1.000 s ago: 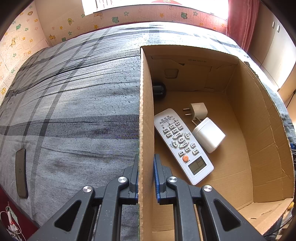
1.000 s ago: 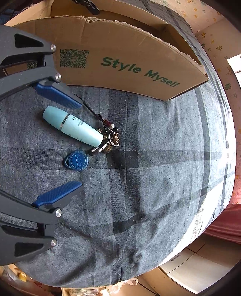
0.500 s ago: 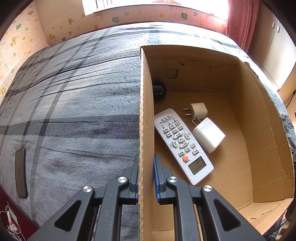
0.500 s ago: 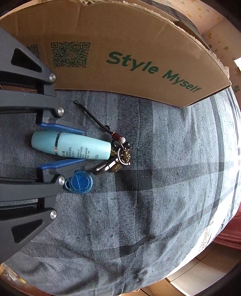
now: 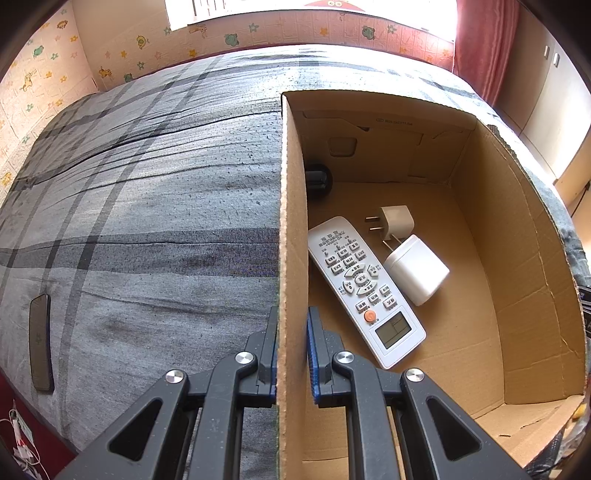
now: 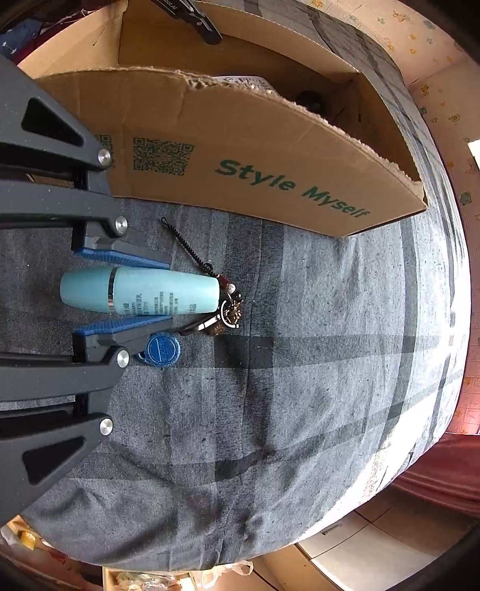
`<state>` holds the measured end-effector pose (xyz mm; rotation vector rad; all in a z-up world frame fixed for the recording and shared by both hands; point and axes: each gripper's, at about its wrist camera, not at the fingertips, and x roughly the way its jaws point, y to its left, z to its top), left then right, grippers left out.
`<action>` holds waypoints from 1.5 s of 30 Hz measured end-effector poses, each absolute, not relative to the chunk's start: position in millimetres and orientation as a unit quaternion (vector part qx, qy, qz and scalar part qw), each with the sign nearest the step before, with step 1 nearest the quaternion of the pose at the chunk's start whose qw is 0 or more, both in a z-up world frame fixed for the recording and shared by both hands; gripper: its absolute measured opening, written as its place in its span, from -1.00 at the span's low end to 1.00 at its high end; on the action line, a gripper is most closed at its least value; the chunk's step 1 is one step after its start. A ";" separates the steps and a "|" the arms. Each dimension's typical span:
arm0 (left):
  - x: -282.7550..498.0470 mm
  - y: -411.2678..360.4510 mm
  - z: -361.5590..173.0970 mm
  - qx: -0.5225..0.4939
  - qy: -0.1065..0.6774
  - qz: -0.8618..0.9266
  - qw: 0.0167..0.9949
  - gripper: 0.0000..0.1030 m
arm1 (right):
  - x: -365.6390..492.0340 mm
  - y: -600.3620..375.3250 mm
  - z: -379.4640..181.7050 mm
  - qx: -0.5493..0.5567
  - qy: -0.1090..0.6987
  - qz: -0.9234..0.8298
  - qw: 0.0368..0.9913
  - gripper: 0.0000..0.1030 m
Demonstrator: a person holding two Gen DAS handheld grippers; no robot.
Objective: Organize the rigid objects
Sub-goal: 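Lift the light-blue bottle with the right gripper over the box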
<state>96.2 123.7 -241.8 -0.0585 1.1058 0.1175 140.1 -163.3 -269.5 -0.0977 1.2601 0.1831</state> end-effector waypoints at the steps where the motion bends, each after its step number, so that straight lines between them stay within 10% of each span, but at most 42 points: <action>1: 96.2 123.4 -241.7 -0.027 0.525 0.056 0.849 -0.74 | 139.5 -162.2 -264.2 -0.046 0.585 0.087 0.805 -0.49; 45: 95.6 126.1 -241.9 -0.033 0.524 0.050 0.849 -0.74 | 155.1 -16.0 -176.1 -0.112 0.522 0.230 0.813 -0.49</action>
